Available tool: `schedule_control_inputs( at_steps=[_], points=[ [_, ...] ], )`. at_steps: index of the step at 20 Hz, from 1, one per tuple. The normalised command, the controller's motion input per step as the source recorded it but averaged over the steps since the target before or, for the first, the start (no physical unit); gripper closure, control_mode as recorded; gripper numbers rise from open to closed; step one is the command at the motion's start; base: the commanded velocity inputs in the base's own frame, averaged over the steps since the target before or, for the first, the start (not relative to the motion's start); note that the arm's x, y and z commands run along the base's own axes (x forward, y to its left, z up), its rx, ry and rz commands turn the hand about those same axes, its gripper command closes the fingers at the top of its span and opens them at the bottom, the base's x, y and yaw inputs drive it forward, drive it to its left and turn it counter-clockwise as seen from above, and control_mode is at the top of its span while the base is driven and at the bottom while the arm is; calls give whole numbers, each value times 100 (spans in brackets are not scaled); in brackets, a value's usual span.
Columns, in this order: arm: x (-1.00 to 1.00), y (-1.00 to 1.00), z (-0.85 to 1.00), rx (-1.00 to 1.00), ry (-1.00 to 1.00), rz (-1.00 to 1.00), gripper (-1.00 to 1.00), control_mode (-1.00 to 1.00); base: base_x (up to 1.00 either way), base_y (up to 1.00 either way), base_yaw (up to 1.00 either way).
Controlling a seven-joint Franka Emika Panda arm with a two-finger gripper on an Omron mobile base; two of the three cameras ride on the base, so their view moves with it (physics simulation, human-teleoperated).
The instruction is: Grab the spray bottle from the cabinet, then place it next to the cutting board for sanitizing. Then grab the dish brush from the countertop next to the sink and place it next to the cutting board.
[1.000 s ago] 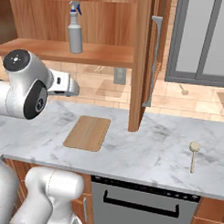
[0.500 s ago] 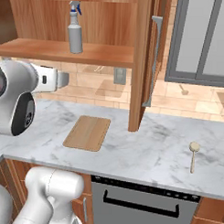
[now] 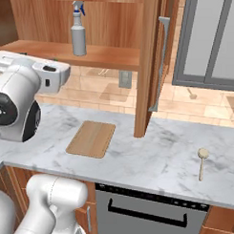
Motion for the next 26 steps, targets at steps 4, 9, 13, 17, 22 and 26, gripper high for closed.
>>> schedule_control_inputs(
  at_steps=[4,9,13,17,22,26],
  points=[
    [41,8,32,4,-21,0,-100,-100,0,0,0],
    [36,21,42,-2,0,-1,-100,-100,0,0,0],
    [34,1,41,-2,11,0,-100,-100,0,0,0],
    [53,0,27,-2,24,0,-100,-100,0,0,0],
    [43,0,12,-2,20,0,-100,-100,0,0,0],
    [43,0,0,-9,12,0,-100,-100,0,0,0]
  ],
)
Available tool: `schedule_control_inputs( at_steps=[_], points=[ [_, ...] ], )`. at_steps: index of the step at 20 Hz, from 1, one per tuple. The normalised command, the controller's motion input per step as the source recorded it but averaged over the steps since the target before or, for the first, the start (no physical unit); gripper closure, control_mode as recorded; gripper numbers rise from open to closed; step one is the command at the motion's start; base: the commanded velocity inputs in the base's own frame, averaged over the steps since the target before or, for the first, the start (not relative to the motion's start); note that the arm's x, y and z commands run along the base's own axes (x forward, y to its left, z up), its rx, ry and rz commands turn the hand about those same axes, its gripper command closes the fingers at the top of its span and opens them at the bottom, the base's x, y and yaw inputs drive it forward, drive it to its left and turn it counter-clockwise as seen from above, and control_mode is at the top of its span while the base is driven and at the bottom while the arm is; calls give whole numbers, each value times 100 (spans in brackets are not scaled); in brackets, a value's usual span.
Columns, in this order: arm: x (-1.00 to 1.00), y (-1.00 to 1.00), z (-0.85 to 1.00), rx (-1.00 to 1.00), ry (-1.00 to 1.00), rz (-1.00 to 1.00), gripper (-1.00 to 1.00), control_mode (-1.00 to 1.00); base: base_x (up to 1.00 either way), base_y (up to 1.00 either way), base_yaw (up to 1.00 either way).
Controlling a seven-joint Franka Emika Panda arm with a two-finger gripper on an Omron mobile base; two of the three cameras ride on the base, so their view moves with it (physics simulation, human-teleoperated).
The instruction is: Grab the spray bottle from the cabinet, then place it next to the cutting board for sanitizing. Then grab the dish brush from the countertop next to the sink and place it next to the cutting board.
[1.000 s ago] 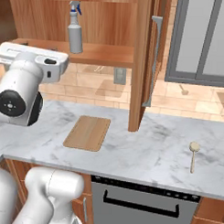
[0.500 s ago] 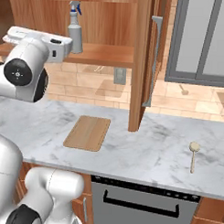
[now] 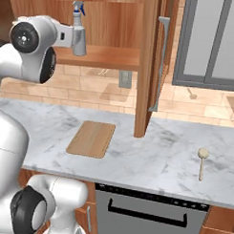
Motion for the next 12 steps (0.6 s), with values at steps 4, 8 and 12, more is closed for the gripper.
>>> schedule_control_inputs(
  at_steps=[4,8,12],
  points=[
    [35,2,0,-18,3,0,-100,-100,0,0,0],
    [30,2,-3,-16,0,0,-100,-100,0,0,0],
    [42,11,-22,-15,0,0,-100,-100,0,0,0]
  ],
)
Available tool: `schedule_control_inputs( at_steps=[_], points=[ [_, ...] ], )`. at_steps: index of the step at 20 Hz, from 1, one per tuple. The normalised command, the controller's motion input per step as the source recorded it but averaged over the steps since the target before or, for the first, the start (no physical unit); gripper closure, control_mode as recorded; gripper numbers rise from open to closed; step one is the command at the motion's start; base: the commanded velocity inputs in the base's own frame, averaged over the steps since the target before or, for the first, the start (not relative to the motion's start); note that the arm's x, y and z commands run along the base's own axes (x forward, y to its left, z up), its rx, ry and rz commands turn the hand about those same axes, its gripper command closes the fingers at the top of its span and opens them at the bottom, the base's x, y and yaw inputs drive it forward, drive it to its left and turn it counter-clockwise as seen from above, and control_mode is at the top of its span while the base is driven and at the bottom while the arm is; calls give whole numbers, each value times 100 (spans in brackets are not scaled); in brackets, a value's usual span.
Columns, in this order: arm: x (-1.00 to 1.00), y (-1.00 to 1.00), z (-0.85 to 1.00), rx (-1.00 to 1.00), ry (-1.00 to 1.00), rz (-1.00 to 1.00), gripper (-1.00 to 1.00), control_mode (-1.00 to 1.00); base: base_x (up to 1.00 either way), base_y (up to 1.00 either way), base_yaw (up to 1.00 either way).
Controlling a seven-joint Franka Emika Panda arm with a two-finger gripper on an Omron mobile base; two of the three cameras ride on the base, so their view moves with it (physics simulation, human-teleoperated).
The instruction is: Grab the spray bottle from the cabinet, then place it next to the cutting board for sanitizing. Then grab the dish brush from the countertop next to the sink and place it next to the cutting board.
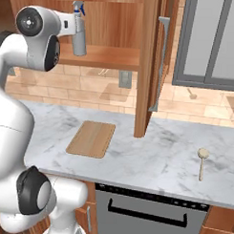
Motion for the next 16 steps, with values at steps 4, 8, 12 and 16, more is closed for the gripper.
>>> schedule_control_inputs(
  at_steps=[4,8,12,16],
  points=[
    [40,13,-21,-12,0,0,-100,-100,0,0,0],
    [38,5,-21,-6,-2,0,-100,-100,0,0,0],
    [46,1,-15,-4,0,0,-100,-100,0,0,0],
    [54,9,-9,-3,0,0,-100,-100,0,0,0]
  ],
)
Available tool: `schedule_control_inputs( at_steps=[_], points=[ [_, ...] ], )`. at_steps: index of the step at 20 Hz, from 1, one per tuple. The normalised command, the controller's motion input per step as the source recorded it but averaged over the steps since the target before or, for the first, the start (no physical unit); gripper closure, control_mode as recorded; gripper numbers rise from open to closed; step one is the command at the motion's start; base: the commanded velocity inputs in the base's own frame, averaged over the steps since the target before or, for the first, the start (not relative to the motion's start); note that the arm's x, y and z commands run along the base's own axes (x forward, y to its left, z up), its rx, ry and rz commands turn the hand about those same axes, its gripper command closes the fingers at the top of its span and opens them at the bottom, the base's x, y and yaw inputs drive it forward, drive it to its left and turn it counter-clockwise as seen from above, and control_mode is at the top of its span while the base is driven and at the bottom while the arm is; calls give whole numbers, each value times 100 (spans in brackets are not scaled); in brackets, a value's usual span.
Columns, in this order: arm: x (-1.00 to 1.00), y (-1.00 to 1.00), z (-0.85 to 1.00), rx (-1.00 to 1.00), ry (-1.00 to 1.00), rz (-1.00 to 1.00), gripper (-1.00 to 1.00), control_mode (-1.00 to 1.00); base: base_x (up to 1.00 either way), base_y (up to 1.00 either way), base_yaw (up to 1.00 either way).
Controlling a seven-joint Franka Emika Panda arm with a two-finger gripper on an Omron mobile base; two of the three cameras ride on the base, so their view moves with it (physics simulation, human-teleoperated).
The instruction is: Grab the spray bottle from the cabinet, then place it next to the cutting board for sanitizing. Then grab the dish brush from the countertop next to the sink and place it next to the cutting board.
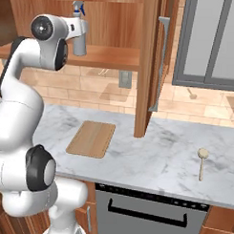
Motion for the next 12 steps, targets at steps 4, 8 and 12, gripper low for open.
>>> schedule_control_inputs(
  at_steps=[4,8,12],
  points=[
    [41,1,-1,0,0,0,-100,-100,0,0,0],
    [30,0,0,0,0,0,-100,-100,0,0,0],
    [30,0,0,0,0,0,-100,-100,0,0,0]
  ],
)
